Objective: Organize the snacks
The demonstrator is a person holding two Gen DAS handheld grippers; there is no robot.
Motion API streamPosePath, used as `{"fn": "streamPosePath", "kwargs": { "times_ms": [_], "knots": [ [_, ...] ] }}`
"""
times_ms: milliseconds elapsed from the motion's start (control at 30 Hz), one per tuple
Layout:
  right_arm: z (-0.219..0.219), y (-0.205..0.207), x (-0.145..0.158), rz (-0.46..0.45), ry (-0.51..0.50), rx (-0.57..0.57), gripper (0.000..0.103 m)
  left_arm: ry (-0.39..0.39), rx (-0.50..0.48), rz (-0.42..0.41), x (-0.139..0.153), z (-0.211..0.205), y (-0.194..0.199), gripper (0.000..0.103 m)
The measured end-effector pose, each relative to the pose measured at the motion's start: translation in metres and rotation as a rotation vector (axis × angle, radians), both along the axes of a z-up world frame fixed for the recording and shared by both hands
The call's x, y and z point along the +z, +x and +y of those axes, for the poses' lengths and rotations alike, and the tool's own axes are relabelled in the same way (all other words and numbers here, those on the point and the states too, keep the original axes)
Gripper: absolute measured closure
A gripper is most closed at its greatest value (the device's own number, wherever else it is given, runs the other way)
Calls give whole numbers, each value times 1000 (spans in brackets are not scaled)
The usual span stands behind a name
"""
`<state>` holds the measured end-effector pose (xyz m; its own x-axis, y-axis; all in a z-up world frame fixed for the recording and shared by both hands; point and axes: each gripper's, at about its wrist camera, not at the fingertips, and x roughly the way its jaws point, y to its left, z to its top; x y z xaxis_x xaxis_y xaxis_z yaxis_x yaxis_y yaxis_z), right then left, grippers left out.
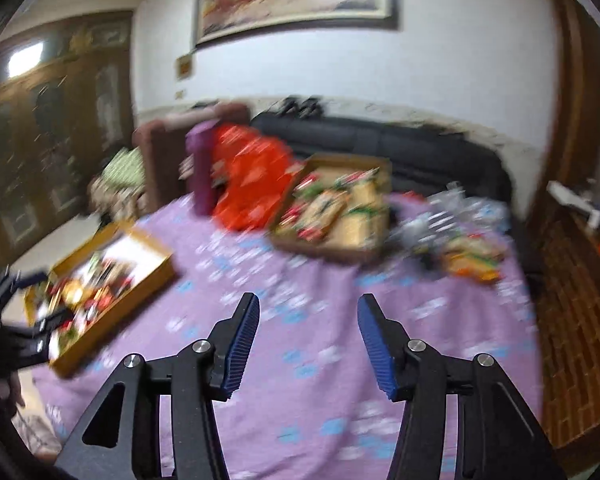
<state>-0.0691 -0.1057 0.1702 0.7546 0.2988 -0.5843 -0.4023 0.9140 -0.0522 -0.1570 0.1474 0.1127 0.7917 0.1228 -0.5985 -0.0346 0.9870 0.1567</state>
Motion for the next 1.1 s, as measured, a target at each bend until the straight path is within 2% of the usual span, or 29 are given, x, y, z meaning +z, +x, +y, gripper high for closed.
{"fn": "streamPosePath", "kwargs": {
  "times_ms": [100,233,367,467,767,1100],
  "knots": [
    [48,-6,-39,63,1,95,50,-16,9,17,-7,7,4,21],
    [105,-10,-82,191,55,206,50,-42,16,32,-15,18,8,21],
    [137,-11,-105,274,87,244,50,-79,23,41,-21,31,10,21],
    [148,-9,-112,311,110,247,51,-111,28,44,-25,40,11,21],
    [161,-12,-122,345,99,210,51,-158,28,52,-31,56,10,21],
    [171,-30,-120,298,79,190,50,-175,54,12,-23,65,-2,21]
  ]
}}
